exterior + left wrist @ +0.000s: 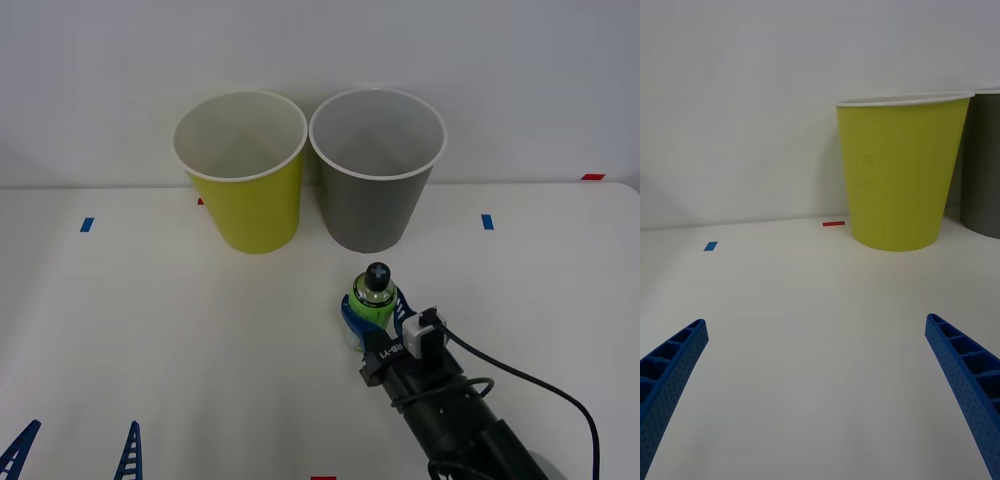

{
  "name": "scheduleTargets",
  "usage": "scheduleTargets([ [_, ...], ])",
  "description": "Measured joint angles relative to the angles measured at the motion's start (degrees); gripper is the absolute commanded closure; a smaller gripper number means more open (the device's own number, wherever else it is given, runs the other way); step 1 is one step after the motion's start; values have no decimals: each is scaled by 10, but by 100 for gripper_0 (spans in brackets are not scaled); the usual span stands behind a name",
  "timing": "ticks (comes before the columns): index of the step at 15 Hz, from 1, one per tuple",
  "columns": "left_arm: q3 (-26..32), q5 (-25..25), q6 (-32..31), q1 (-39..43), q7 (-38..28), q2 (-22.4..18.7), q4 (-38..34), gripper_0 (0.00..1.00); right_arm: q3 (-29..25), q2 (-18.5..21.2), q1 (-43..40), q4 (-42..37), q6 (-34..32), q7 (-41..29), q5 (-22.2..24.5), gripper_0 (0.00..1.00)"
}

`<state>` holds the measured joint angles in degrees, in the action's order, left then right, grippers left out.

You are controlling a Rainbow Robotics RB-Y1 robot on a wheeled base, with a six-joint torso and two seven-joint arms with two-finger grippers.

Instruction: Put cans in the gray bin and PET bottles in the light green bin.

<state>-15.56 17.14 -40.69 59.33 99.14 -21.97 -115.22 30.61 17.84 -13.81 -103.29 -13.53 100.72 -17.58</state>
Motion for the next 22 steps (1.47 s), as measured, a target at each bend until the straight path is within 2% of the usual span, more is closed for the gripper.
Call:
scheduleTargets([
  [5, 0, 0, 0, 0, 0, 0, 0, 0, -20, 0, -6, -25, 8, 0, 2, 92],
  [9, 0, 0, 0, 0, 0, 0, 0, 0, -37, 5, -30, -115, 95, 0, 1, 93],
  [14, 0, 0, 0, 0, 0, 0, 0, 0, -52, 7, -32, -154, 106, 0, 3, 94],
  [18, 0, 0, 0, 0, 0, 0, 0, 0, -74, -8, -38, -256, 238, -4, 9, 94],
  [20, 0, 0, 0, 0, 0, 0, 0, 0, -81, -19, -37, -272, 251, -7, 12, 95],
  [22, 0, 0, 0, 0, 0, 0, 0, 0, -88, -27, -35, -305, 303, -9, 18, 95],
])
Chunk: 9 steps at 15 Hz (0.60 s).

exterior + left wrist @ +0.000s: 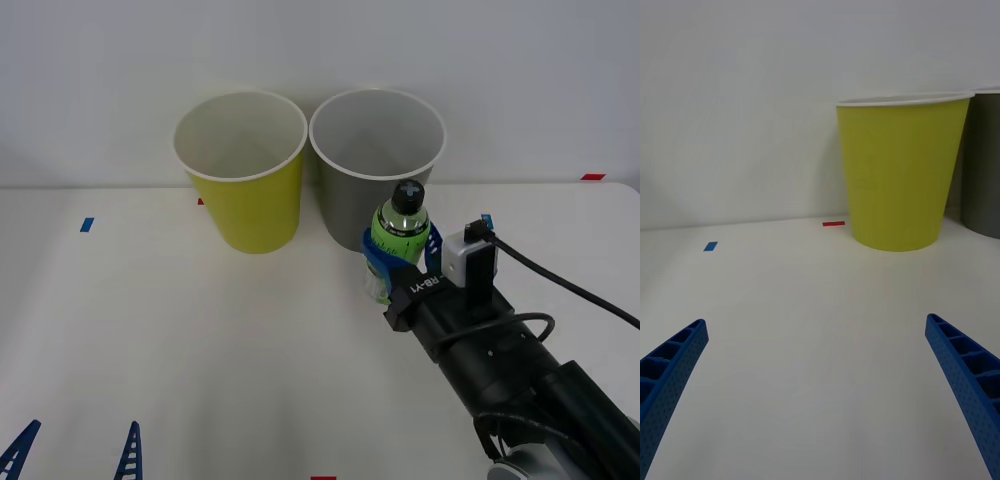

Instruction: Put cans in the gray bin and PET bottles in the light green bin.

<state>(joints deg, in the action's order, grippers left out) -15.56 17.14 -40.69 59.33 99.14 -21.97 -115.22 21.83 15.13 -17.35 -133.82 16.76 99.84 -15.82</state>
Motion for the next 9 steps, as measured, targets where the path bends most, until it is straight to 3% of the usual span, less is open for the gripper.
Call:
scheduleTargets([
  [2, 0, 0, 0, 0, 0, 0, 0, 0, -9, -11, 5, -47, 79, -5, 10, 95],
  [4, 0, 0, 0, 0, 0, 0, 0, 0, -13, -23, 21, -73, 112, -37, 29, 95],
  [7, 0, 0, 0, 0, 0, 0, 0, 0, -6, -29, 53, -85, 140, -107, 105, 95],
  [9, 0, 0, 0, 0, 0, 0, 0, 0, -1, -32, 72, -122, 228, -133, 148, 95],
])
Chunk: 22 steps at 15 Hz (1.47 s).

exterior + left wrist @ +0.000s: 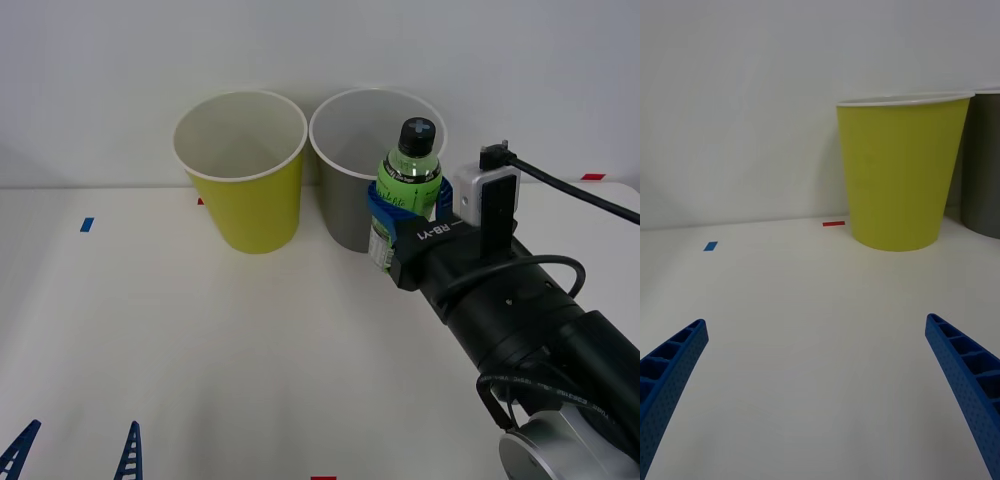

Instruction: Put cans in the gray bin and PET bottles in the light green bin.

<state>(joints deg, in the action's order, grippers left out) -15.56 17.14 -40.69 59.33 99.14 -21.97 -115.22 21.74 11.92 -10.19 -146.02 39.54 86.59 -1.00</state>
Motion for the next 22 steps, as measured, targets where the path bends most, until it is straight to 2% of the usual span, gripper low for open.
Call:
scheduleTargets([
  [2, 0, 0, 0, 0, 0, 0, 0, 0, 11, 0, 29, -28, 79, -60, 41, 95],
  [4, 0, 0, 0, 0, 0, 0, 0, 0, 19, -3, 83, -37, 130, -109, 59, 95],
  [11, 0, 0, 0, 0, 0, 0, 0, 0, 6, -39, 214, -40, 268, -127, 69, 95],
  [12, 0, 0, 0, 0, 0, 0, 0, 0, -2, -46, 227, -40, 283, -126, 60, 96],
  [15, 0, 0, 0, 0, 0, 0, 0, 0, -48, -69, 254, -40, 302, -113, -20, 96],
  [16, 0, 0, 0, 0, 0, 0, 0, 0, -56, -72, 263, -40, 305, -109, -34, 96],
  [19, 0, 0, 0, 0, 0, 0, 0, 0, -60, -72, 305, -40, 340, -107, -44, 96],
  [22, 0, 0, 0, 0, 0, 0, 0, 0, -66, -73, 345, -37, 346, -104, -66, 96],
])
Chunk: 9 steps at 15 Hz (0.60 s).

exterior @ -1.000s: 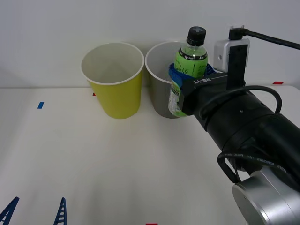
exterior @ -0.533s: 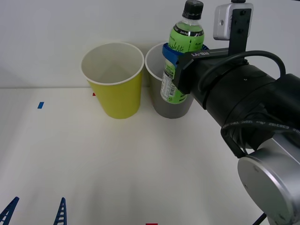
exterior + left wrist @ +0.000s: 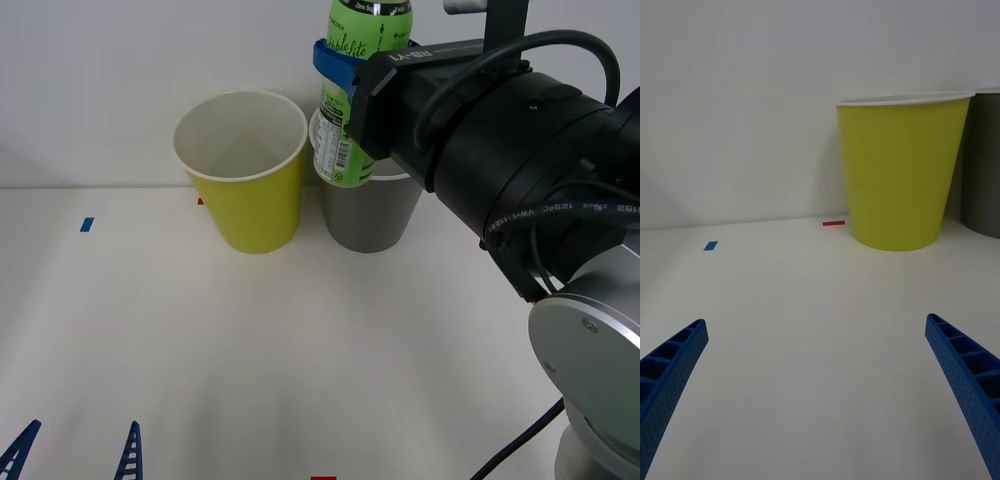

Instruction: Put cans in the gray bin and PET bottles in the light green bin.

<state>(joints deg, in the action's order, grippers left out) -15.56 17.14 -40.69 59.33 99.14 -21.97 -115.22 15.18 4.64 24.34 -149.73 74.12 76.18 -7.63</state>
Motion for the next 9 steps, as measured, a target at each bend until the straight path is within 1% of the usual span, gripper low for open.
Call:
scheduleTargets([
  [3, 0, 0, 0, 0, 0, 0, 0, 0, -24, -5, 56, 59, -3, 10, -53, 97],
  [4, 0, 0, 0, 0, 0, 0, 0, 0, -27, -7, 67, 79, -12, 14, -62, 97],
  [6, 0, 0, 0, 0, 0, 0, 0, 0, -25, -11, 79, 121, -51, 23, -67, 97],
  [9, 0, 0, 0, 0, 0, 0, 0, 0, -15, -11, 107, 172, -86, 34, -70, 98],
])
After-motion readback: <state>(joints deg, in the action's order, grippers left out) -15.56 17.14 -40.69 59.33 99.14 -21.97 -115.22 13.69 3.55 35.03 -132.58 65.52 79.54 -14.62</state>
